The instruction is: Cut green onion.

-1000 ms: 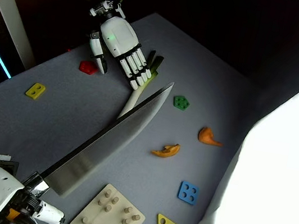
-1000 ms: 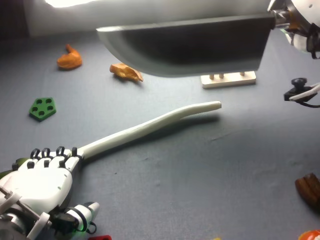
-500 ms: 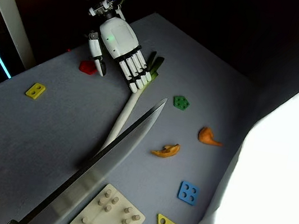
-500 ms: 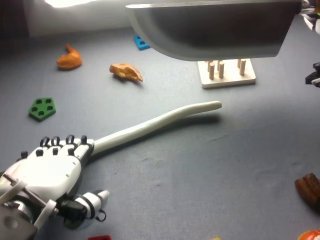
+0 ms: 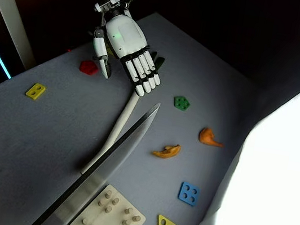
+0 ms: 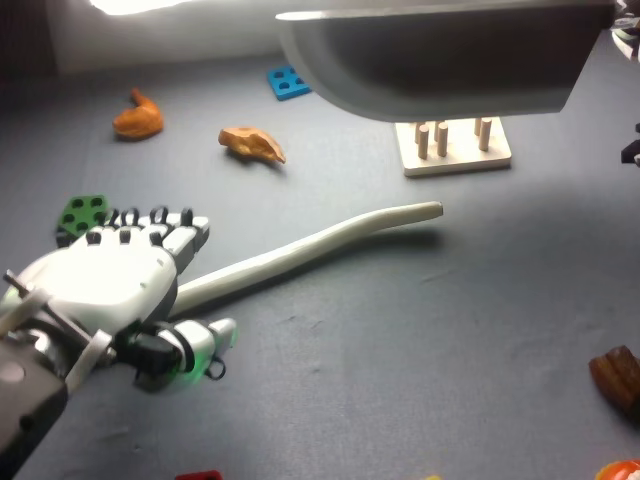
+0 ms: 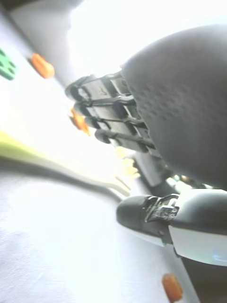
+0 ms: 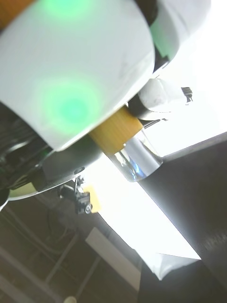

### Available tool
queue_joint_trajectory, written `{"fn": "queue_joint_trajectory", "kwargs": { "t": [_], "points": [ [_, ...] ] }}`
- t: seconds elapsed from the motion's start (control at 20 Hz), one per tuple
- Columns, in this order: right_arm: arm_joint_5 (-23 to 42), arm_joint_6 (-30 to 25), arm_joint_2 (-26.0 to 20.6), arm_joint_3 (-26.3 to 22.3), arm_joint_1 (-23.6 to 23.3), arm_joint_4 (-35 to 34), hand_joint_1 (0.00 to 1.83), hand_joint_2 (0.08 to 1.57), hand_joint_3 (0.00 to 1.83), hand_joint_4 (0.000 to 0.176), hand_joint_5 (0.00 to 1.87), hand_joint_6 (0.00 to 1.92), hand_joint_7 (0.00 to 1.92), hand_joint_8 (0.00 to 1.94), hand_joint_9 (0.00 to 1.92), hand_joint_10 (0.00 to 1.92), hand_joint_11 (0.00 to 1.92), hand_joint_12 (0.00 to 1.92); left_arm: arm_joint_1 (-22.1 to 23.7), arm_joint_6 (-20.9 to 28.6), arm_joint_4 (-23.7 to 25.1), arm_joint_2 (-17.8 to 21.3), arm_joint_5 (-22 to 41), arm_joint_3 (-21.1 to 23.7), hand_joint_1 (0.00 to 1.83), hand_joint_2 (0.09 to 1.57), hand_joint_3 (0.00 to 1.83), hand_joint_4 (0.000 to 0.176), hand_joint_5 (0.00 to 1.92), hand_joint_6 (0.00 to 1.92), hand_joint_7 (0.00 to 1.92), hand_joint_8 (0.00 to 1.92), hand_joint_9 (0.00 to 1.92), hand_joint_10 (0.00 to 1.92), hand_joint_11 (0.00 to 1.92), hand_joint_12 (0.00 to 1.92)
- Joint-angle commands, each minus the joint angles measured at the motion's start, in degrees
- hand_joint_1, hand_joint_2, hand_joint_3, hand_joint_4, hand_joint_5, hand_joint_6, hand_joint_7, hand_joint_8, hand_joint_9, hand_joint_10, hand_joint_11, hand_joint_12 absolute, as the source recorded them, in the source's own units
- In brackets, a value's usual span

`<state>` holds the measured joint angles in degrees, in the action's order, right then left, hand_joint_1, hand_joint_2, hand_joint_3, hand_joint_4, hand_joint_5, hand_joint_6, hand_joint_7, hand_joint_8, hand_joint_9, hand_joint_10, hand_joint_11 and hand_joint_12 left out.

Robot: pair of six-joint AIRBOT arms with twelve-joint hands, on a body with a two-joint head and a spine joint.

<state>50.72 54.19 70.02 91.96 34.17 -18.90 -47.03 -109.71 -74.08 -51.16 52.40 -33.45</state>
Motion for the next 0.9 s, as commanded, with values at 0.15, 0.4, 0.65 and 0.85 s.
{"fn": "queue_joint_trajectory", "kwargs": {
  "t": [0.15,0.4,0.65,0.85],
  "points": [
    [8.2,-1.0,1.3,2.7,-0.7,-0.7,1.58,1.07,0.3,0.176,1.39,1.92,1.51,1.94,1.63,1.92,1.65,1.92,3.1,-2.1,3.7,1.7,-1.9,-1.0,0.36,1.38,0.0,0.0,0.0,0.0,0.0,0.0,0.0,0.0,0.0,0.0],
    [8.7,-2.9,4.8,8.0,-0.7,1.3,1.57,1.08,0.3,0.176,1.36,1.92,1.47,1.94,1.59,1.92,1.61,1.92,5.5,-3.3,3.7,4.4,-5.5,-1.7,0.35,1.37,0.0,0.0,0.0,0.0,0.0,0.0,0.0,0.0,0.0,0.0],
    [8.8,-3.7,6.9,11.3,-0.5,1.5,1.56,1.08,0.29,0.176,1.37,1.92,1.48,1.94,1.6,1.92,1.64,1.92,7.1,-3.4,3.6,4.7,-6.7,-2.5,0.4,1.36,0.0,0.0,0.0,0.0,0.0,0.0,0.0,0.0,0.0,0.0],
    [8.6,-3.7,7.9,12.9,-0.5,1.5,1.59,1.08,0.29,0.176,1.37,1.92,1.48,1.94,1.6,1.92,1.63,1.92,7.9,-3.5,3.5,4.7,-7.9,-3.1,0.34,1.37,0.0,0.0,0.0,0.0,0.0,0.0,0.0,0.0,0.0,0.0]
  ]
}}
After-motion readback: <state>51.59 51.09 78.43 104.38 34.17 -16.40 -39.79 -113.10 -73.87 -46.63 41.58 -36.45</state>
